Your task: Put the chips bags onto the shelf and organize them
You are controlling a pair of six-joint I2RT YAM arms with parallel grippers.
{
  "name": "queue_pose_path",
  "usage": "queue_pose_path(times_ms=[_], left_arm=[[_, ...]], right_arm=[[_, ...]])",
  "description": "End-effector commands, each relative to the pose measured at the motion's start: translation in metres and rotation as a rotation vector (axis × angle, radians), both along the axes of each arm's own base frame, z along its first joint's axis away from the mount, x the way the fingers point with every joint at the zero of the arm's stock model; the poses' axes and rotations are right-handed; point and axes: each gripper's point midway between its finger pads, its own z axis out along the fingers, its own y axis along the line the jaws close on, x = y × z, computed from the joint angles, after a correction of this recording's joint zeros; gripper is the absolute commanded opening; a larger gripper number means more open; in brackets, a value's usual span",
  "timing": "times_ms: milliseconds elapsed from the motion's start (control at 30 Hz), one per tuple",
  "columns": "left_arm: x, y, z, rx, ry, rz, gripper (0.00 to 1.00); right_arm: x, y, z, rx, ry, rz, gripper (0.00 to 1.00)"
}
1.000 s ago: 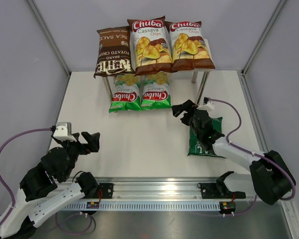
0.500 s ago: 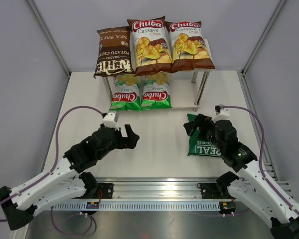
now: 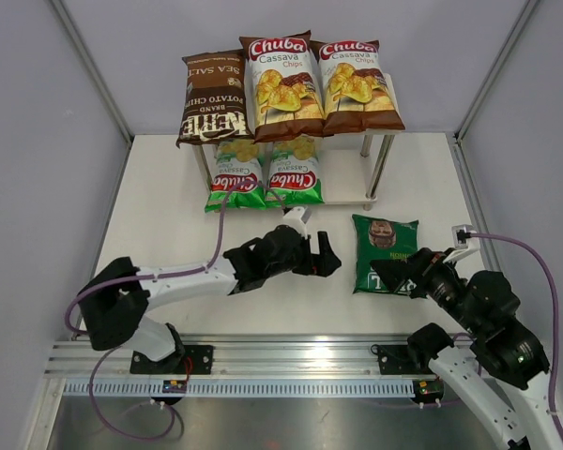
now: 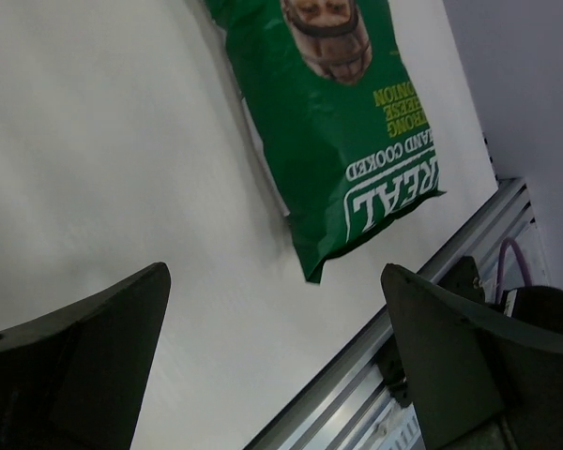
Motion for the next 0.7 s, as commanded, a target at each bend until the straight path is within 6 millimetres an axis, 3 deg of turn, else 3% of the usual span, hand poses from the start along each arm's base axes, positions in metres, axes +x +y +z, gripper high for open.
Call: queue_pose_path(times_ms=[0,33,67,133,200,233,267,300,333,400,467,533,567,667], left_arm=[[0.022,-0.053,0.041,-0.173,-0.05,-0.019,0.99],[0.025,-0.059,0.037,-0.166,-0.044,-0.018,0.99],[0.032,-0.068,0.048,-0.184,-0.055,-0.01,0.99],[0.04,-0.076,0.023,-0.119,-0.015,0.012,0.99],[0.054,-0.086,0.027,-0.099,-0.025,0.062,0.99],[0.056,-0.088,0.006,-0.033,-0.008,0.069,0.99],[0.06,-0.09,0.001,-0.014,-0.006,0.079,0.99],[0.065,-0.1,0.011,-0.033,-0.012,0.078,0.99],[0.066,-0.105,-0.008,0.003,0.009,0.075,0.99],[0.075,-0.114,-0.007,0.011,0.005,0.088,0.99],[0.079,-0.116,-0.03,0.063,0.035,0.106,0.99],[0.086,-0.119,-0.034,0.082,0.037,0.129,0.99],[0.087,-0.12,-0.047,0.107,0.051,0.133,0.99],[0.089,-0.133,-0.047,0.096,0.05,0.115,0.99]], right_arm=[[-0.019,0.001,0.001,0.006,0.024,0.057,0.99],[-0.021,0.0,0.002,0.01,0.019,0.057,0.99],[-0.024,-0.001,0.005,0.022,0.004,0.059,0.99],[-0.03,-0.002,0.01,0.042,-0.023,0.073,0.99],[-0.034,-0.002,0.014,0.062,-0.035,0.083,1.0],[-0.038,-0.003,0.017,0.074,-0.047,0.087,0.99],[-0.04,-0.003,0.018,0.079,-0.053,0.09,0.99],[-0.041,-0.003,0.02,0.086,-0.055,0.093,0.99],[-0.043,-0.004,0.02,0.088,-0.058,0.096,0.99],[-0.044,-0.008,0.02,0.094,-0.054,0.077,1.0],[-0.047,-0.011,0.018,0.086,-0.042,0.067,0.99],[-0.05,-0.013,0.018,0.084,-0.041,0.067,0.99],[-0.051,-0.013,0.019,0.084,-0.042,0.072,1.0],[-0.055,-0.011,0.021,0.086,-0.052,0.091,1.0]])
